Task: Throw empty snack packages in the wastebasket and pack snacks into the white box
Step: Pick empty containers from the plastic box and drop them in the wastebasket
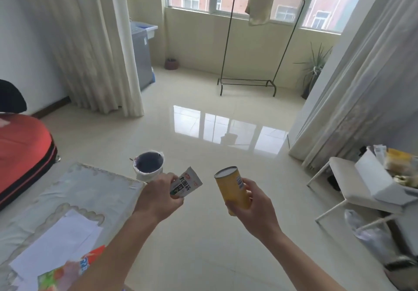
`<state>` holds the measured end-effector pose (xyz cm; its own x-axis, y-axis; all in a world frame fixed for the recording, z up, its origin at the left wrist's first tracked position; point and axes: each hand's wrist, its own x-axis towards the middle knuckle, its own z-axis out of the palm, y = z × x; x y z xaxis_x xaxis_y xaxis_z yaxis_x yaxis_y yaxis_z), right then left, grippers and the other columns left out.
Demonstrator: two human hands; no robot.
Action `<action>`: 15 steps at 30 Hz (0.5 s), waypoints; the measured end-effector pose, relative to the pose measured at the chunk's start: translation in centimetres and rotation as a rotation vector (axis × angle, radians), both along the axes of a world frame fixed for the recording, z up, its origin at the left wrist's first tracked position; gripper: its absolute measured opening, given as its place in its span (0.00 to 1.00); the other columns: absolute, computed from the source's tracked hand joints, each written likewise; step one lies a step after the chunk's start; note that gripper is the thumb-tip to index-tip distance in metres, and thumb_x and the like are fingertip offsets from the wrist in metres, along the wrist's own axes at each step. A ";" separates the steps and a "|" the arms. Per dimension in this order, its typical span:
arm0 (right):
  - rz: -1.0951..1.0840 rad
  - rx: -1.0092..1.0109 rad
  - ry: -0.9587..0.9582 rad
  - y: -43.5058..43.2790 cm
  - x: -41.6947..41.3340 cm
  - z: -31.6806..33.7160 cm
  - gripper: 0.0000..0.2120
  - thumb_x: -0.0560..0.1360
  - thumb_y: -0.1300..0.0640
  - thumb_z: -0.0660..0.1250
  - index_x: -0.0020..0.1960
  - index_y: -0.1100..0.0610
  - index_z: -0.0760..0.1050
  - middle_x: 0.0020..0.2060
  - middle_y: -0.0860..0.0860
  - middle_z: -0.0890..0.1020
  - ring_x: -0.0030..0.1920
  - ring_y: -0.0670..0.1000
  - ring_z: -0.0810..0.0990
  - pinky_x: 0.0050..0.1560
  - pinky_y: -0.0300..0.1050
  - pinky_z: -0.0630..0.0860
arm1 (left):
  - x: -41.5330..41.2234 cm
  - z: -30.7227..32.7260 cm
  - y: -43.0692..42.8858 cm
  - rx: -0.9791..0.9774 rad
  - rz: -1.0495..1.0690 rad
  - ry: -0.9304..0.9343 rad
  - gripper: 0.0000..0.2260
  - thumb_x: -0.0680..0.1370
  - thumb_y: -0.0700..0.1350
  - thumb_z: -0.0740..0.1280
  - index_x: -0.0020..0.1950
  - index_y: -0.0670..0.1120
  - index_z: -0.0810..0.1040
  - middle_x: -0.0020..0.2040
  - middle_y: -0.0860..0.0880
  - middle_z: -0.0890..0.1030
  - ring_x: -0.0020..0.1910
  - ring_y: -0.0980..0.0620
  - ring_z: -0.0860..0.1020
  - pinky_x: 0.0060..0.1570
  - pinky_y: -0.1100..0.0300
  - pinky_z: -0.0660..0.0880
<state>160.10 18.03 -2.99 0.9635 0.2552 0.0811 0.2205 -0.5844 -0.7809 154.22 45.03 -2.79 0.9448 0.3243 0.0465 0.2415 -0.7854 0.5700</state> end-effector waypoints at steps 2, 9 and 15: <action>0.021 0.009 0.011 1.0 2.4 -0.5 0.28 0.68 0.54 0.79 0.65 0.46 0.74 0.49 0.42 0.82 0.40 0.36 0.81 0.39 0.29 0.75 | 2.2 0.4 1.0 0.059 -0.003 0.005 0.18 0.69 0.47 0.75 0.58 0.52 0.79 0.51 0.55 0.80 0.47 0.54 0.80 0.44 0.59 0.80; 0.089 0.020 0.051 4.1 12.0 -2.9 0.29 0.68 0.51 0.80 0.66 0.44 0.73 0.49 0.39 0.81 0.42 0.37 0.81 0.43 0.41 0.80 | 9.0 -1.1 2.0 0.096 0.119 0.045 0.18 0.70 0.48 0.75 0.59 0.52 0.79 0.51 0.53 0.79 0.48 0.51 0.79 0.45 0.56 0.80; 0.227 -0.007 0.086 6.7 23.2 -4.8 0.30 0.65 0.45 0.77 0.65 0.38 0.70 0.51 0.38 0.81 0.49 0.46 0.81 0.48 0.51 0.81 | 15.8 -2.7 2.9 0.094 0.287 0.123 0.20 0.70 0.50 0.75 0.61 0.53 0.78 0.52 0.54 0.78 0.49 0.52 0.78 0.46 0.60 0.77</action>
<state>183.29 24.74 -7.78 0.8849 0.4658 -0.0015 0.2794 -0.5333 -0.7985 170.00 47.94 -5.49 0.8156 0.5782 -0.0203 0.5236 -0.7228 0.4510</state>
